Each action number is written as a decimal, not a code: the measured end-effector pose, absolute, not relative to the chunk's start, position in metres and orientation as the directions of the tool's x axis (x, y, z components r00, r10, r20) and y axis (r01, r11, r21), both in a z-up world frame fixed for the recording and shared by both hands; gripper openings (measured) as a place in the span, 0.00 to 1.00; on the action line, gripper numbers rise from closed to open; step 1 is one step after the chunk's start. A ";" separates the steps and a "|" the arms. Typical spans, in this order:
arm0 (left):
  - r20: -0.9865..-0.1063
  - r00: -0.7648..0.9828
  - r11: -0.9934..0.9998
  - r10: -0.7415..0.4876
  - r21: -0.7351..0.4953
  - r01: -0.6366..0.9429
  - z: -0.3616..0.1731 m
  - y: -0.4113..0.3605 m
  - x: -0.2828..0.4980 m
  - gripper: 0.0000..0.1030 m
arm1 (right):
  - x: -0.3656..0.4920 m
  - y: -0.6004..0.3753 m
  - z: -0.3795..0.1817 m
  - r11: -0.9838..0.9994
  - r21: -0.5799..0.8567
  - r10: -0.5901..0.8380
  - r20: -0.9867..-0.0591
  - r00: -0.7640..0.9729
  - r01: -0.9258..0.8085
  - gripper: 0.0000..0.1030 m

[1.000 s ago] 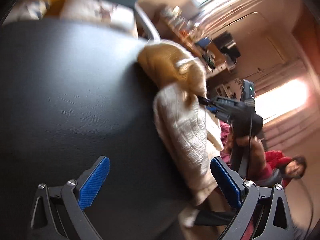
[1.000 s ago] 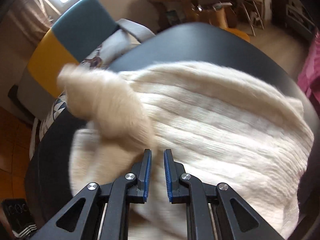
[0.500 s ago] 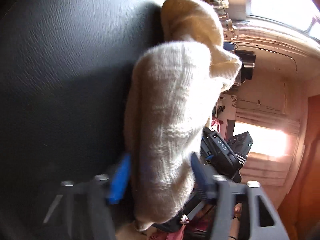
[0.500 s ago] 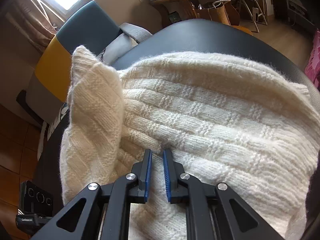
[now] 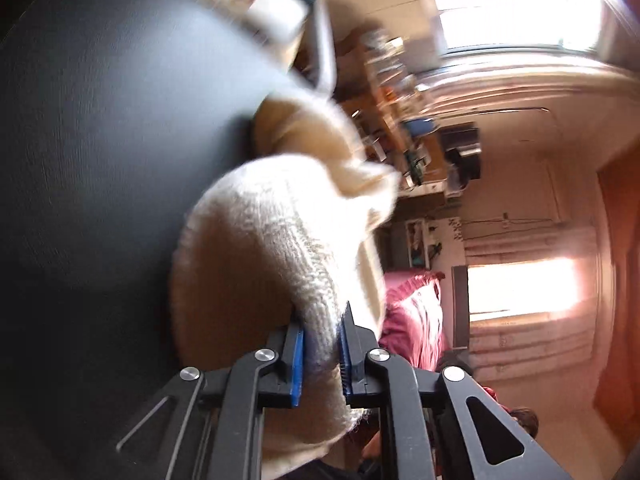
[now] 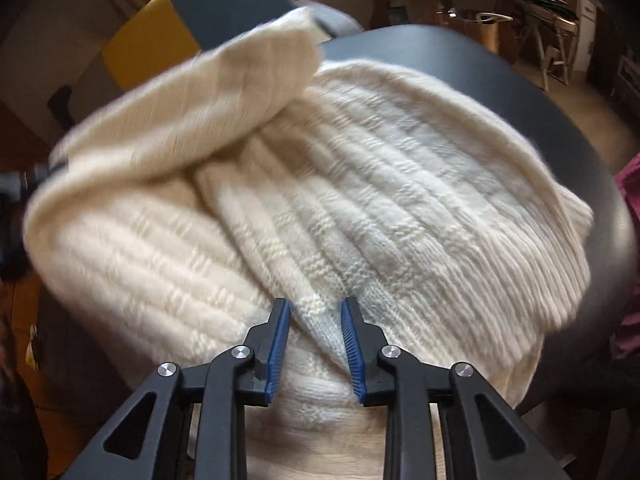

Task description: Fold clothes

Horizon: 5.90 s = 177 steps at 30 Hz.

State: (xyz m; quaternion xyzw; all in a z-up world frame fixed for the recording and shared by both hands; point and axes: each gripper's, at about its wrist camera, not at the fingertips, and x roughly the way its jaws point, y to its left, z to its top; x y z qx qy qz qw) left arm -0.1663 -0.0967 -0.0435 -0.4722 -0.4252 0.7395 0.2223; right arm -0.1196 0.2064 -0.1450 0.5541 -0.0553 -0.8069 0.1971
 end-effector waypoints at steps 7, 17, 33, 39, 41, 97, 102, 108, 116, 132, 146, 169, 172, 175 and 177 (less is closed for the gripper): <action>-0.718 -0.433 -0.792 0.545 -0.611 0.016 0.004 -0.103 -0.162 0.35 | -0.097 0.169 -0.159 -0.961 0.160 -0.244 -0.877 -0.413 0.227 0.26; -0.701 -0.382 -0.722 0.603 -0.682 0.113 -0.121 -0.166 -0.051 0.50 | -0.093 0.214 -0.165 -0.921 0.356 -0.389 -0.837 -0.386 0.155 0.26; -0.670 -0.256 -0.689 0.697 -0.725 0.022 -0.170 -0.087 -0.001 0.07 | -0.099 0.266 -0.191 -0.864 0.479 -0.495 -0.756 -0.428 0.154 0.26; -0.659 -0.331 -0.682 0.676 -0.729 0.060 -0.155 -0.090 -0.005 0.06 | -0.095 0.284 -0.190 -0.831 0.536 -0.549 -0.742 -0.384 0.151 0.26; -0.618 -0.407 -0.657 0.672 -0.752 0.056 -0.131 -0.119 0.000 0.05 | -0.095 0.267 -0.181 -0.837 0.518 -0.544 -0.759 -0.357 0.175 0.26; -0.549 -0.832 -0.503 0.080 -0.743 0.442 -0.049 -0.413 0.139 0.07 | -0.023 0.052 -0.156 -0.880 0.138 -0.269 -0.934 -0.237 0.455 0.57; -0.642 -0.766 -0.445 0.020 -0.692 0.569 -0.035 -0.459 0.148 0.25 | -0.024 0.071 -0.132 -0.827 0.334 -0.459 -0.865 -0.201 0.452 0.53; -0.646 -0.689 -0.567 0.328 -0.718 0.403 -0.068 -0.359 0.124 0.26 | -0.015 0.180 -0.094 -0.927 0.168 -0.315 -0.835 -0.450 0.336 0.54; -0.576 -0.422 -0.514 0.700 -0.817 0.262 -0.134 -0.183 0.046 0.27 | -0.049 0.296 -0.125 -0.898 0.434 -0.425 -0.820 -0.384 0.067 0.54; -0.711 -0.403 -0.666 0.576 -0.694 0.273 -0.155 -0.105 -0.007 0.06 | -0.047 0.195 -0.084 -0.867 -0.316 0.046 -0.821 -0.570 0.385 0.05; -0.788 -0.366 -0.735 0.496 -0.605 0.306 -0.129 -0.248 0.043 0.13 | -0.066 0.264 -0.111 -0.902 -0.417 0.322 -0.825 -0.465 0.116 0.22; -0.567 -0.728 -0.193 0.386 -0.821 0.537 -0.143 -0.500 0.205 0.66 | -0.003 0.004 -0.118 -0.694 0.188 -0.450 -0.867 -0.215 0.695 0.25; -0.356 -0.806 0.070 0.472 -0.897 0.437 -0.182 -0.486 0.201 0.68 | -0.012 0.002 -0.113 -0.696 0.279 -0.493 -0.856 -0.158 0.662 0.25; -0.288 -0.826 0.202 0.485 -0.882 0.426 -0.209 -0.475 0.177 0.69 | -0.030 0.009 -0.106 -0.703 0.383 -0.545 -0.832 -0.108 0.599 0.25; -0.269 -0.844 0.273 0.465 -0.863 0.426 -0.220 -0.471 0.164 0.69 | -0.052 0.018 -0.106 -0.719 0.476 -0.593 -0.800 -0.089 0.507 0.28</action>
